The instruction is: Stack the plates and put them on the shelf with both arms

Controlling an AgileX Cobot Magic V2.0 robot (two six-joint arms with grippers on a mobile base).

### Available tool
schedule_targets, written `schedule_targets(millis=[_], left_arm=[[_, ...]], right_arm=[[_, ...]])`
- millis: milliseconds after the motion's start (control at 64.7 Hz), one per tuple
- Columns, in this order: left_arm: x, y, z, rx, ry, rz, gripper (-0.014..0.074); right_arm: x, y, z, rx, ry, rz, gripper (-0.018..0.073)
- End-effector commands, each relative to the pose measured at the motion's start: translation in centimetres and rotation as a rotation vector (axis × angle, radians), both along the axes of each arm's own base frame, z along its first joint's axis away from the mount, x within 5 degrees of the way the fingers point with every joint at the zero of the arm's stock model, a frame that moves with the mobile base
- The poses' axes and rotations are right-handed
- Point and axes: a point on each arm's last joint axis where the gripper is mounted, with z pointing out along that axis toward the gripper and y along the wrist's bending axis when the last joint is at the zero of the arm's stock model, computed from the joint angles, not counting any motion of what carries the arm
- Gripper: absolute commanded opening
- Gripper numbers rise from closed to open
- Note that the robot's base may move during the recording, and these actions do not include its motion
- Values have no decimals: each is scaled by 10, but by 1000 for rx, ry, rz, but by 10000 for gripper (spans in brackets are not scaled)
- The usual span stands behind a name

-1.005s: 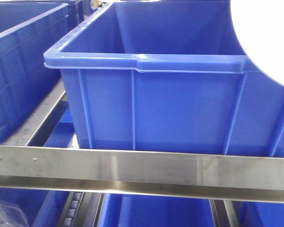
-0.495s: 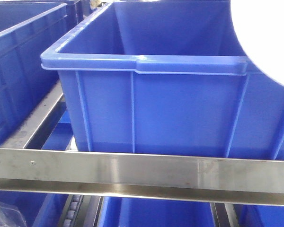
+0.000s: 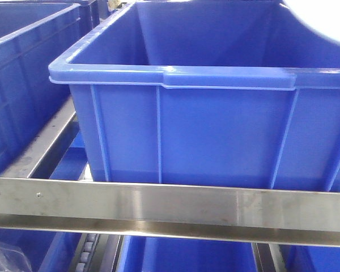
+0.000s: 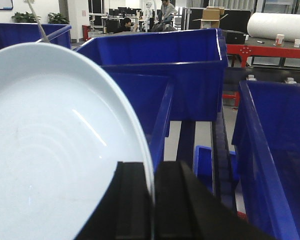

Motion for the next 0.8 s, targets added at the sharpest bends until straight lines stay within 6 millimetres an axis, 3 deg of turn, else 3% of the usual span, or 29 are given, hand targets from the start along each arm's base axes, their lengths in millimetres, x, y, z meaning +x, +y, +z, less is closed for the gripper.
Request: schedule_targets(millis=[0,108,294,587,788], left_arm=[[1,1,18,-18,-108,14,82],[1,1,18,-18,-108,14,82],[1,1,18,-18,-108,14,82],[1,1,18,-18,-108,14,82],[1,1,18,-18,-108,14,82]], right_arm=[[16,-1,29,12,-126,-22,56],[41,3,34,11,-102,-4,56],[87,31,38,2,-116,105,58],[155,50,20,61,-105,115,63],[180,63,13,99,-53,142,240]])
